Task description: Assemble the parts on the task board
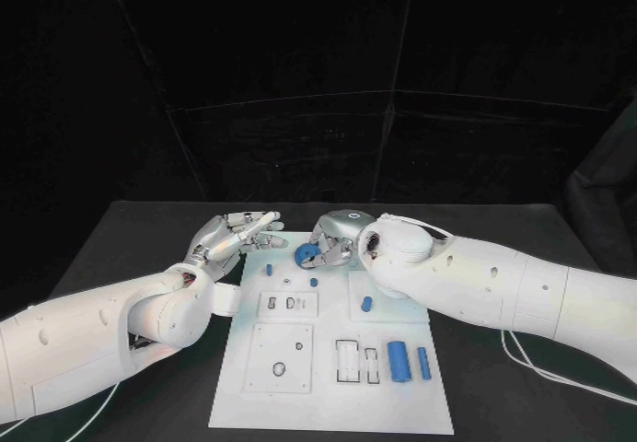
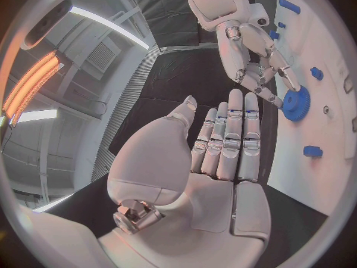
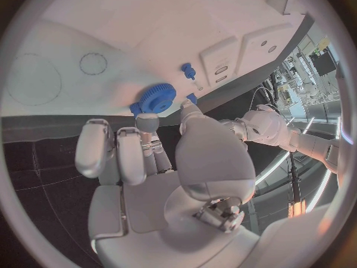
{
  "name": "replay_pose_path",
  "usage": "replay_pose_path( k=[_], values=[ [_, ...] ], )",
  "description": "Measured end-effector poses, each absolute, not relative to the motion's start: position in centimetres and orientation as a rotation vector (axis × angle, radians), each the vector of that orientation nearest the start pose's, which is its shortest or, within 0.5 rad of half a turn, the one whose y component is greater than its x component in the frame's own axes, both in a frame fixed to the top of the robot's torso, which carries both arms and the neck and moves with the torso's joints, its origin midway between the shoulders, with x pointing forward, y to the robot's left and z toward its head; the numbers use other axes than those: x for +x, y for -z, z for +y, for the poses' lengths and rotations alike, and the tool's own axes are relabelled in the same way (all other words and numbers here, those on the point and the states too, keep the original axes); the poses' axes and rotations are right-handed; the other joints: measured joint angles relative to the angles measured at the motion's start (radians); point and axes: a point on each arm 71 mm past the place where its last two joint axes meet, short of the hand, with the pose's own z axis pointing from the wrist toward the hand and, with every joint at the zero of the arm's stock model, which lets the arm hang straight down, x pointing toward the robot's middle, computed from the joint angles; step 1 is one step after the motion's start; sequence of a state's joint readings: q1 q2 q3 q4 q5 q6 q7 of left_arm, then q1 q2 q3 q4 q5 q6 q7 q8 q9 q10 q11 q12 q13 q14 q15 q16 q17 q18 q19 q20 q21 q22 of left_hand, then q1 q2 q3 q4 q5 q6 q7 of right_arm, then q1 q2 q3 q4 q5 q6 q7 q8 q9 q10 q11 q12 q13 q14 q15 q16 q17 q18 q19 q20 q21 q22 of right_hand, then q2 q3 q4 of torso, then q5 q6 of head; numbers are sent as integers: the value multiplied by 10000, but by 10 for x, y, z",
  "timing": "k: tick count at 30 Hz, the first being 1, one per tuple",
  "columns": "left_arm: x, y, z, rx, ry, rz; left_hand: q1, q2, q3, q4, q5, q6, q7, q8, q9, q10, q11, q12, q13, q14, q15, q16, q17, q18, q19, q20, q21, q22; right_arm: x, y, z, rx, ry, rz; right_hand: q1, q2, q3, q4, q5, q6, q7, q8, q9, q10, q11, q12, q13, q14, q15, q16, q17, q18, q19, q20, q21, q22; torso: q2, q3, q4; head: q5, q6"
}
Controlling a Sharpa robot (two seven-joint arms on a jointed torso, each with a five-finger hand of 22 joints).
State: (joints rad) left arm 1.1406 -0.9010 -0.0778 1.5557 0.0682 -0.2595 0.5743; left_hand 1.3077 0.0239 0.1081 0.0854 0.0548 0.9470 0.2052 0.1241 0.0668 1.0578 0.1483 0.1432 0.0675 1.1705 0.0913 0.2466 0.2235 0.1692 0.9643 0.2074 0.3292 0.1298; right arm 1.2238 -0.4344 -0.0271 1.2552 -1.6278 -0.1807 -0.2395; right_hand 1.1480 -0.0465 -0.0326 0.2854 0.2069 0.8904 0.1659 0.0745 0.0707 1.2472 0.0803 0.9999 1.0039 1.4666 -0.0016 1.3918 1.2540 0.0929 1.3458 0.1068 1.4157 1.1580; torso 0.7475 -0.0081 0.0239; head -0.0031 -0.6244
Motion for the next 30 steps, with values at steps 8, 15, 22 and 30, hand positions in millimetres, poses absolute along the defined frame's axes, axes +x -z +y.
replay_pose_path(
  k=[8,15,22,30],
  values=[
    [467,206,230,-11576,16327,13099,0,0,-29,-30,0,0,0,0,1,0,0,0,1,0,0,0,1,0,0,0,0,0,522,185,-73,-3499,-5536,16845,49,49,-56,-56,0,3,-3,-2,-8,20,-20,57,48,0,0,0,-1,0,36,-35,36,15,3,1,0,12,-32],
    [467,207,231,-11581,16310,13097,0,0,-29,-29,0,0,0,0,1,0,0,0,2,0,0,0,1,0,0,0,0,0,520,189,-78,-3543,-5567,16941,89,89,-83,-83,0,104,1,38,8,34,-35,136,136,0,0,0,17,-1,35,-35,36,30,3,4,-8,1,-42],
    [467,207,230,-11584,16307,13101,0,0,-29,-29,0,0,0,0,2,0,0,0,2,0,0,0,0,0,0,0,0,1,519,188,-76,-3632,-5711,16908,133,129,-110,-111,0,103,1,34,1,99,-80,187,205,0,0,26,37,0,35,-35,36,50,3,5,-9,-23,-57],
    [468,207,231,-11591,16284,13098,0,0,-29,-29,0,0,0,0,2,0,0,0,2,0,0,1,0,0,0,0,0,2,517,187,-74,-3647,-5873,16800,273,193,-98,-178,94,140,-35,34,2,180,-107,341,340,0,0,41,82,0,35,-35,76,88,3,3,0,-24,-67]
  ],
)
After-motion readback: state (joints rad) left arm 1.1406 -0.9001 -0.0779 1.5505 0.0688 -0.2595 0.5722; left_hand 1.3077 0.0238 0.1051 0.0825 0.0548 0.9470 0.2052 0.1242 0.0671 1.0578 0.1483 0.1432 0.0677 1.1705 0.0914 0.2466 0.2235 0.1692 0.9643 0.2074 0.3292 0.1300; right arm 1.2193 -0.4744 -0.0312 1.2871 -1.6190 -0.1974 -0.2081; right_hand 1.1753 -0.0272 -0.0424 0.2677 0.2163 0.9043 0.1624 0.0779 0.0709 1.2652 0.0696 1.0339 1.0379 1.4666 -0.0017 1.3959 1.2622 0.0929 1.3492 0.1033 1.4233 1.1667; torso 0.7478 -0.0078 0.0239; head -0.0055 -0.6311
